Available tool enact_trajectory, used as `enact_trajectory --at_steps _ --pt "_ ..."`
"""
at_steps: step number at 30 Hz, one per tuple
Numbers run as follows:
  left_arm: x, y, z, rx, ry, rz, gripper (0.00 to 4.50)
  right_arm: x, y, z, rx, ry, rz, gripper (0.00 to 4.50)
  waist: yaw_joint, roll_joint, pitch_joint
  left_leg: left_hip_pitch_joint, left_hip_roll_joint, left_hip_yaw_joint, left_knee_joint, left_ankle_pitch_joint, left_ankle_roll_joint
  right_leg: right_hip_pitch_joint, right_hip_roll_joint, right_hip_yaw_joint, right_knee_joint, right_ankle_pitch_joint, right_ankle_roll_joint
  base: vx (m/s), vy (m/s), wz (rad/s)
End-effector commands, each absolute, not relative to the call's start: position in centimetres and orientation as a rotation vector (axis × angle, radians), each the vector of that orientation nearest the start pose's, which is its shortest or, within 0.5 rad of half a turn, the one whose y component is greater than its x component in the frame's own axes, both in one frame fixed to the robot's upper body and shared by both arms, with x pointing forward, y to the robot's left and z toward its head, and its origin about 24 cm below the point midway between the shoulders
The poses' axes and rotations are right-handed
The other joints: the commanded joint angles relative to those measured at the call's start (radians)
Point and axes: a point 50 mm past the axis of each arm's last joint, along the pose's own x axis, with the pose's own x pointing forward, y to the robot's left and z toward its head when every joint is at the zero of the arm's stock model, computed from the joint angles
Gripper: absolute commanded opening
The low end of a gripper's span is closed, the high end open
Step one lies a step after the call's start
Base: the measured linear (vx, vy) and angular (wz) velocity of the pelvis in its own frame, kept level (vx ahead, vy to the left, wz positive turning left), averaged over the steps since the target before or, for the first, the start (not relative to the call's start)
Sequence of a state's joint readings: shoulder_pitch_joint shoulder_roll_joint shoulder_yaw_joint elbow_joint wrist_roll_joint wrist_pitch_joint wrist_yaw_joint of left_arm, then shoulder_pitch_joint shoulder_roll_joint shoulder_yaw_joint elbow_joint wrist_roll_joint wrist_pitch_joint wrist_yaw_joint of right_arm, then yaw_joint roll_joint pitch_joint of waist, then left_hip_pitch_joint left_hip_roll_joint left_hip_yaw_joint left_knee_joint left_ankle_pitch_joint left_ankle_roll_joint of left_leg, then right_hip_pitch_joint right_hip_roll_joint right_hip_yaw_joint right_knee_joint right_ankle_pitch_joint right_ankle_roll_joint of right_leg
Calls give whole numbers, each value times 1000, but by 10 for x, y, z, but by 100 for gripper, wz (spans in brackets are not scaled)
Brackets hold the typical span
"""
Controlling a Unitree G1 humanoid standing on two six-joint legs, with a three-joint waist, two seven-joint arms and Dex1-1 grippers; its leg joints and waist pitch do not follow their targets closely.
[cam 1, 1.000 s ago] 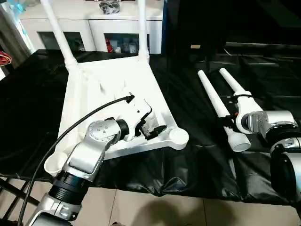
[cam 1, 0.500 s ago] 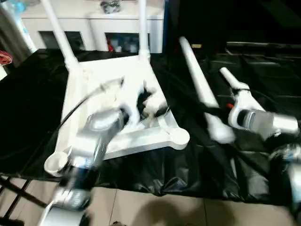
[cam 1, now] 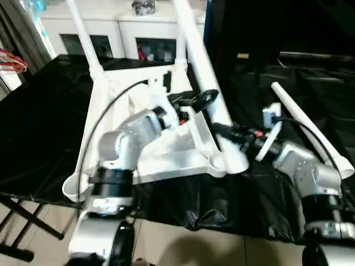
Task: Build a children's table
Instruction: Pick table leg
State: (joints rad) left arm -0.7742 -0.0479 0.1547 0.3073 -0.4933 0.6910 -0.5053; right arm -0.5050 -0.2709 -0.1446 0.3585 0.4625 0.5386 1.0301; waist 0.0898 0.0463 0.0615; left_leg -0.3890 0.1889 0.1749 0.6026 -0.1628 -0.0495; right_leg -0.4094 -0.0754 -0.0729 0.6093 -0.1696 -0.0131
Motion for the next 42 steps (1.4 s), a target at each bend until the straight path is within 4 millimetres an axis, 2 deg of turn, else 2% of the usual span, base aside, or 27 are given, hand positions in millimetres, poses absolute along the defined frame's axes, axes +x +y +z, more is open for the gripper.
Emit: enact_trajectory --at_steps 1,3,7,10,11,12,16,19,20,24,26,28,33,35,42 --pt "352 52 166 -536 142 -878 450 318 -155 99 401 162 1031 184 1 -22 -77 13 26 -9 -60 -188 71 55 -59 33 -95 -342 -159 0 0 0" --pt "353 52 165 -535 146 -864 450 318 -153 99 390 165 1021 184 0 -22 -76 12 26 -9 -61 -187 70 56 -59 33 -96 -347 -153 0 0 0" --pt "360 59 163 -540 155 -714 450 323 -147 98 287 177 935 184 -3 -23 -76 11 25 -9 -61 -183 59 55 -58 32 -96 -343 -145 0 0 0" --pt "361 61 164 -553 157 -666 414 324 -140 99 253 176 891 184 -4 -22 -75 12 24 -10 -61 -181 55 53 -57 33 -98 -359 -132 0 0 0" --pt "361 60 164 -555 157 -662 414 325 -139 99 245 175 883 184 -6 -33 -76 12 23 -8 -62 -184 59 54 -57 33 -99 -362 -127 0 0 0" --pt "360 59 164 -567 157 -646 405 326 -133 100 219 169 856 184 -4 -26 -76 12 27 -10 -63 -176 55 52 -59 34 -96 -355 -130 0 0 0" --pt "359 56 162 -572 164 -610 374 328 -125 101 177 169 794 184 -4 -27 -76 12 27 -10 -65 -179 51 52 -58 36 -93 -325 -137 0 0 0" --pt "358 52 161 -594 179 -579 351 328 -118 107 180 148 765 184 -4 -21 -74 14 28 -10 -66 -196 48 50 -58 37 -96 -328 -138 0 0 0" --pt "358 51 160 -600 182 -579 351 328 -116 109 182 141 765 184 -4 -23 -75 13 27 -11 -67 -193 48 53 -59 36 -96 -321 -137 0 0 0" --pt "359 51 160 -610 189 -550 328 329 -112 112 182 127 745 184 -6 -21 -73 12 26 -11 -68 -201 46 52 -58 37 -98 -323 -130 0 0 0" --pt "359 51 160 -609 189 -550 299 329 -112 112 182 125 742 184 -5 -21 -74 12 26 -11 -68 -199 43 53 -58 37 -97 -323 -126 0 0 0" --pt "359 51 160 -610 188 -551 294 329 -111 112 182 124 736 184 -6 -21 -74 12 26 -11 -69 -199 42 53 -58 37 -97 -319 -126 0 0 0" --pt "358 50 162 -615 181 -550 260 329 -110 114 190 123 728 184 -5 -21 -75 13 27 -11 -69 -191 42 53 -59 38 -95 -292 -135 0 0 0" --pt "358 50 162 -617 175 -557 232 329 -109 115 191 123 729 184 -6 -21 -75 12 27 -10 -69 -190 44 54 -58 38 -93 -280 -140 0 0 0" --pt "358 50 163 -619 168 -563 191 327 -109 114 188 126 745 184 -5 -20 -77 11 27 -9 -66 -172 51 57 -59 39 -90 -247 -154 0 0 0"
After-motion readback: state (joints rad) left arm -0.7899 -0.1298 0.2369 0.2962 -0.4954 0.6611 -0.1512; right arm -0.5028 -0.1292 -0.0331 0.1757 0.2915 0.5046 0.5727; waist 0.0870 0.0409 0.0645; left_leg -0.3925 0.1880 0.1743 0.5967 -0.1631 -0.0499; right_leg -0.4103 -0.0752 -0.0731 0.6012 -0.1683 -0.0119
